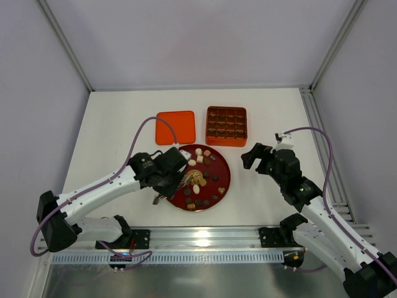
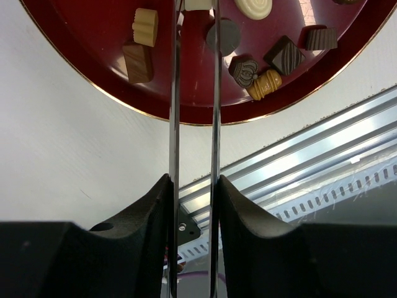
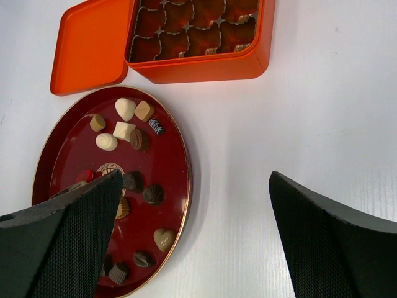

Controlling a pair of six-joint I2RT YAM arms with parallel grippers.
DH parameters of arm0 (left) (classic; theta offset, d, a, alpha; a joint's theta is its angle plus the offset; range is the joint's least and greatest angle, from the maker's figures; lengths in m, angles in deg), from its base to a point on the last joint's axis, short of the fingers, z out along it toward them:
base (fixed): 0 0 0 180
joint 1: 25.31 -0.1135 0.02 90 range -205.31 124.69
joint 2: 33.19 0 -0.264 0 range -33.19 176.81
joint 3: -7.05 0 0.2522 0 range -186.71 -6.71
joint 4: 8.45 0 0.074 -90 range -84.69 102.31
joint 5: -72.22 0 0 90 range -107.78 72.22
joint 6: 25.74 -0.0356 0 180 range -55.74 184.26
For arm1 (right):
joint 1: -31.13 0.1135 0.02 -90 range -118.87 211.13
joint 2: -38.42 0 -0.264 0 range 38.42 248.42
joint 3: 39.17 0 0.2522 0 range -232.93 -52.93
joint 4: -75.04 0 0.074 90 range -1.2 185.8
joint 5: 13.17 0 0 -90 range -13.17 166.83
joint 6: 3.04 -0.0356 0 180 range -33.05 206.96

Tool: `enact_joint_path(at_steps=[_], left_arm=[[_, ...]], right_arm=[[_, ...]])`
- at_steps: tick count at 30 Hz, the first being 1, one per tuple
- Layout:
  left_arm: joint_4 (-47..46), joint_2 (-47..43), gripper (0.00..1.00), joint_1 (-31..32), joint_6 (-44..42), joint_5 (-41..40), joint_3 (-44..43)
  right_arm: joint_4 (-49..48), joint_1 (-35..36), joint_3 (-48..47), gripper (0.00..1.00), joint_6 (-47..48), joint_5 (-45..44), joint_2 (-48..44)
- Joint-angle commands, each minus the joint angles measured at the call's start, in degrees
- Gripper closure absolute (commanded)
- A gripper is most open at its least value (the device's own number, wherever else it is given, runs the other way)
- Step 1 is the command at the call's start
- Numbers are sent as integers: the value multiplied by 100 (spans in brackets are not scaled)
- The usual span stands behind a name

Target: Pack the chocolate

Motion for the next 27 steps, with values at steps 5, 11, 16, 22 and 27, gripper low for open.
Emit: enact_joint_path(at_steps=[5, 11, 16, 22, 27], left_arm=[[73, 95, 77, 45, -59, -160, -216], [266, 25, 78, 36, -112, -415, -611], [302, 86, 78, 36, -182, -555, -1155], [-75, 709, 78, 36, -437, -775, -2094], [-937, 1965, 79, -121, -718, -1337, -3192]], right_arm=[[-298, 19, 32, 0, -50, -52, -30], [-298, 19, 23, 0, -41, -60, -39], [-289, 19, -12, 0, -41, -51, -48], [-219, 19, -74, 0, -24, -78, -92], [-69, 19, -205, 0, 3, -78, -135]])
